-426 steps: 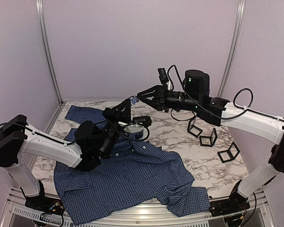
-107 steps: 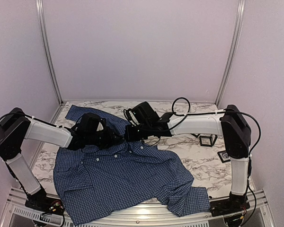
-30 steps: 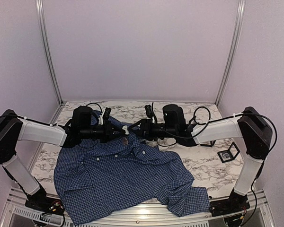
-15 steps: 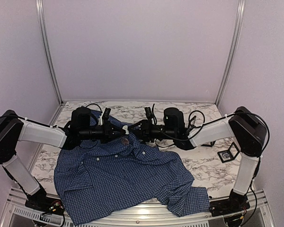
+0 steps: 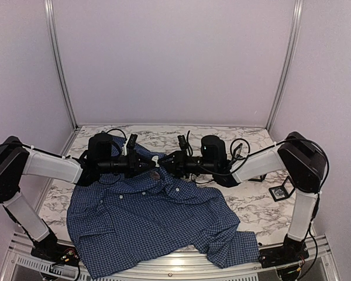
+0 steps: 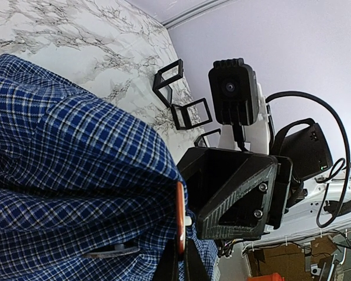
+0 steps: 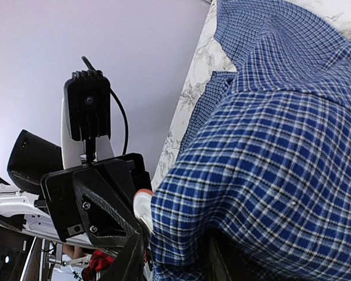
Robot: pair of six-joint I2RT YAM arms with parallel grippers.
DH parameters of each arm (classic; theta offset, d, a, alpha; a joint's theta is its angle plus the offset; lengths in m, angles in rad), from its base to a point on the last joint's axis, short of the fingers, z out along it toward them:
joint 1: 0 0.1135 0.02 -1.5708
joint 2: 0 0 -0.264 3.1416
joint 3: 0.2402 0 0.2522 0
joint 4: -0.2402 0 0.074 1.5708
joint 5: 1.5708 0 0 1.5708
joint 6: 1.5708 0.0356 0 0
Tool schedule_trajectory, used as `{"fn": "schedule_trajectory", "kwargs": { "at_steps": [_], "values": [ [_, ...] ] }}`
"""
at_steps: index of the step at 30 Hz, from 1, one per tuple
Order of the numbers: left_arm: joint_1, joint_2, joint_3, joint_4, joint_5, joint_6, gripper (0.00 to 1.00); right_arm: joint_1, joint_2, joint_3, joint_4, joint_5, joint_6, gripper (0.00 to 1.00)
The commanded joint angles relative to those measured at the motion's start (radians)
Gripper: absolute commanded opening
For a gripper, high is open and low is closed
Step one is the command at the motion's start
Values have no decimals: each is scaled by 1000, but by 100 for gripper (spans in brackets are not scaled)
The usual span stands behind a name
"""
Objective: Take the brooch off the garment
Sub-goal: Open the brooch with the flattened clothing.
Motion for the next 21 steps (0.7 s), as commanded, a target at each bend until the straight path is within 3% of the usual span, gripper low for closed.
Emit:
{"fn": "schedule_trajectory", "kwargs": {
  "at_steps": [1,21],
  "values": [
    [-14,-32,0,37,20,32,0,-7,18,43,30,-15,16,35],
    [-28,-38,11,-1,0,61,0,-13,16,29,91,-22,61,21]
  ]
}}
